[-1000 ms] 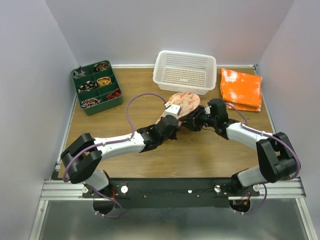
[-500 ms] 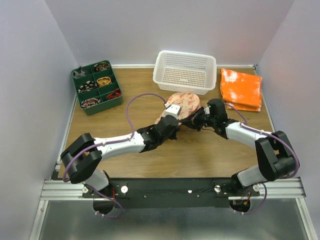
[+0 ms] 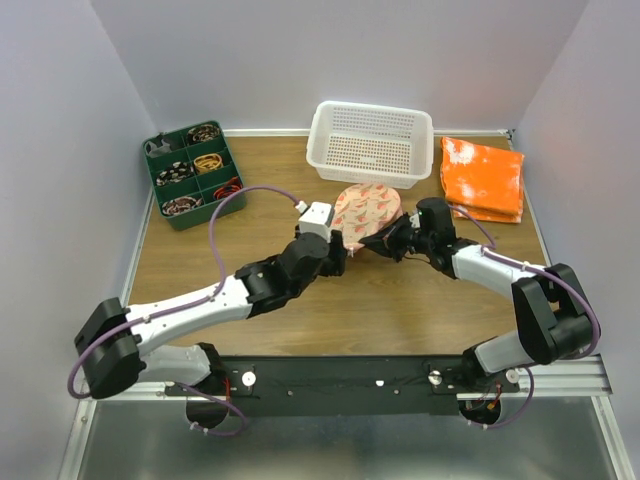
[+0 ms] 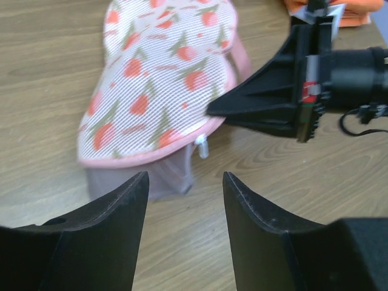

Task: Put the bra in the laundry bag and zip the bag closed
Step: Zip the zipper on the laundry bag.

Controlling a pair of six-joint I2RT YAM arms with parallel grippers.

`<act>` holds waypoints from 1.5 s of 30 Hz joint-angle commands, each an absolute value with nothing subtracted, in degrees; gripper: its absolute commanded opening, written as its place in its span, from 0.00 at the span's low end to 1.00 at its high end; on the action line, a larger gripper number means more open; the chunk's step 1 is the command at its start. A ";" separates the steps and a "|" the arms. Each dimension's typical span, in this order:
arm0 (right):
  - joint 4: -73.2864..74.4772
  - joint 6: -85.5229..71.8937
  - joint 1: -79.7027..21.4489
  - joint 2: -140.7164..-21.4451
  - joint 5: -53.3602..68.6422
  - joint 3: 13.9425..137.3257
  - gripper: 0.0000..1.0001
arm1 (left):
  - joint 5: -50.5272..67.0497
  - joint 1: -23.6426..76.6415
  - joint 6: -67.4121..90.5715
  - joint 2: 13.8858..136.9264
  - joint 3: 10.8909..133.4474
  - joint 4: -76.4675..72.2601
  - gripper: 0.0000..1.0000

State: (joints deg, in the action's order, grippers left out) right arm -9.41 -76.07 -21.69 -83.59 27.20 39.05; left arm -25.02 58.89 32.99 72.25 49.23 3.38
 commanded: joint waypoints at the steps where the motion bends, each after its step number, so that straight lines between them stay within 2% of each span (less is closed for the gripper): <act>1: -9.58 -75.50 -21.62 -83.94 25.13 40.87 0.03 | -31.37 58.97 38.23 65.66 40.02 8.70 0.61; 8: -9.93 -75.67 -21.62 -82.79 25.66 40.17 0.04 | -31.46 58.54 43.85 64.95 34.98 8.00 0.56; 11: -10.28 -75.76 -21.62 -82.62 25.93 40.17 0.05 | -32.34 58.62 44.30 64.16 33.31 4.93 0.61; 27: -10.55 -74.71 -21.62 -83.14 27.69 40.52 0.08 | -32.52 58.27 30.15 70.57 33.66 -5.36 0.66; 33: -10.90 -74.27 -21.62 -83.50 28.39 40.78 0.09 | -32.96 58.10 27.43 70.23 31.91 -10.61 0.57; 36: -10.81 -74.35 -21.62 -83.67 28.65 40.78 0.09 | -32.26 57.92 24.79 71.89 32.69 -11.51 0.39; 37: -10.72 -74.27 -21.62 -83.58 28.83 40.69 0.09 | -31.82 57.83 24.00 72.24 32.78 -12.12 0.28; 40: -10.81 -74.53 -21.62 -83.32 29.44 40.61 0.08 | -29.19 57.48 23.64 73.47 32.70 -14.41 0.10; 45: -11.16 -74.71 -21.62 -82.79 30.06 40.96 0.08 | -26.64 56.34 24.17 76.81 33.92 -16.51 0.04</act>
